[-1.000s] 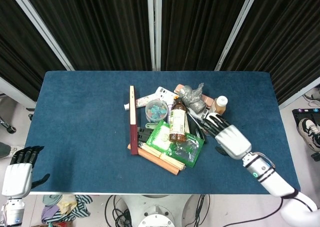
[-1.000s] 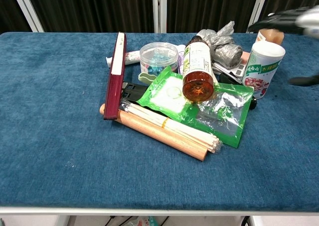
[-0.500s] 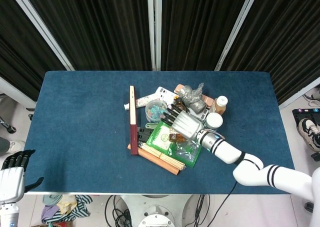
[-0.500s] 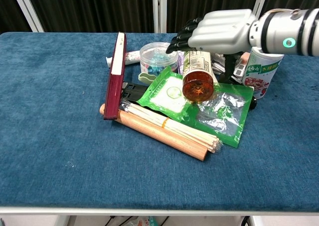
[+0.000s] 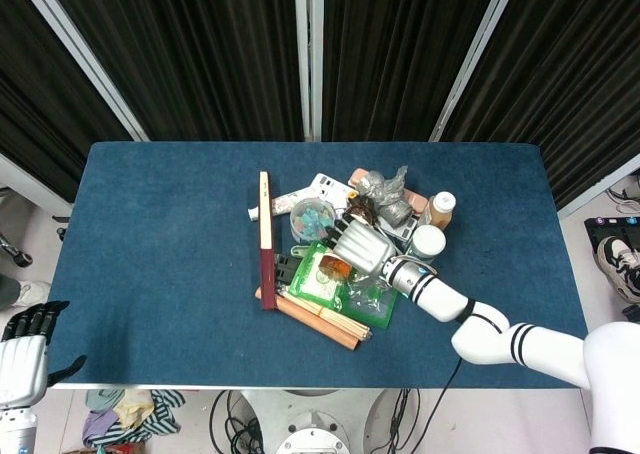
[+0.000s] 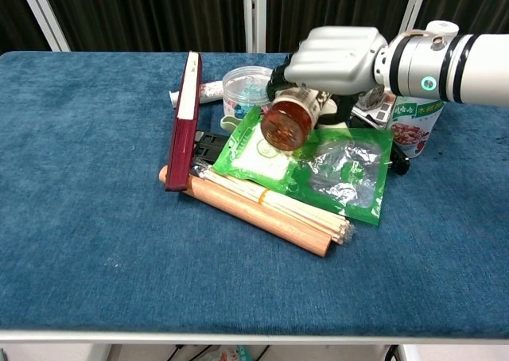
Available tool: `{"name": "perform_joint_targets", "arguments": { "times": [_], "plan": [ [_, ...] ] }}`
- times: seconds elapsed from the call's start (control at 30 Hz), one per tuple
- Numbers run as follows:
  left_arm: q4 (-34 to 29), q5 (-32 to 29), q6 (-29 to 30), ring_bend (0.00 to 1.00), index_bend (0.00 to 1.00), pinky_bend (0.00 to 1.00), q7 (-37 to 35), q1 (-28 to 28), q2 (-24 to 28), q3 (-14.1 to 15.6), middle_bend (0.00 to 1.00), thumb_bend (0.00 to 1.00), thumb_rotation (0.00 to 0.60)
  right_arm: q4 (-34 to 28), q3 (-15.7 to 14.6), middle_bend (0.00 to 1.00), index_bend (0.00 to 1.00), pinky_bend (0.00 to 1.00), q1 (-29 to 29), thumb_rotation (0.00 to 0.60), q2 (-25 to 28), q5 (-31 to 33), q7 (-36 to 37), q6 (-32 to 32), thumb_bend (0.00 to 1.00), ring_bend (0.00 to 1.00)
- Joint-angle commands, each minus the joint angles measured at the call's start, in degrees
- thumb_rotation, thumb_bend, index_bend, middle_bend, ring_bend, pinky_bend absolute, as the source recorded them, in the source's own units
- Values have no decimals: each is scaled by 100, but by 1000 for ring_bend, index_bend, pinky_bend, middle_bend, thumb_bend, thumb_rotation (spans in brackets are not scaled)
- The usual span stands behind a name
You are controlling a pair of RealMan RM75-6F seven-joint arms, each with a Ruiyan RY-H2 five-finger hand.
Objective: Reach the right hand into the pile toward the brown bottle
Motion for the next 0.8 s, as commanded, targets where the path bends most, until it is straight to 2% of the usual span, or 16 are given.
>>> {"name": "perform_joint_targets", "arguments": {
  "times": [0.03, 0.1, 0.2, 0.33, 0.53, 0.8],
  "plan": [
    [11, 6, 12, 161, 204, 188, -12, 2, -20, -7, 198, 88, 600, 371, -187, 640, 793, 606, -12, 600, -133, -1130, 1274, 1378, 458, 521],
    [20, 15, 21, 161, 204, 188, -17, 4, -31, -10, 198, 88, 600, 486, -200, 646, 799, 609, 43, 600, -222, -1470, 1696, 1896, 453, 524],
    [4, 51, 62, 161, 204, 188, -5, 13, -24, -9, 198, 88, 600, 564, -142, 646, 801, 610, 204, 600, -432, -1780, 1969, 2341, 449, 524],
    [-14, 108, 157, 161, 204, 188, 14, 56, -11, 7, 198, 87, 600, 600, -59, 647, 802, 609, 521, 600, -792, -1980, 2024, 2417, 448, 524],
    [29, 81, 265, 161, 204, 188, -83, 175, 10, 42, 198, 88, 600, 826, 0, 650, 803, 580, 848, 600, -1318, -2290, 1705, 2651, 447, 523],
    [152, 80, 256, 162, 204, 188, -214, 191, 4, 25, 198, 87, 600, 923, -59, 647, 800, 563, 850, 600, -1438, -2285, 1555, 2828, 445, 514]
  ]
}}
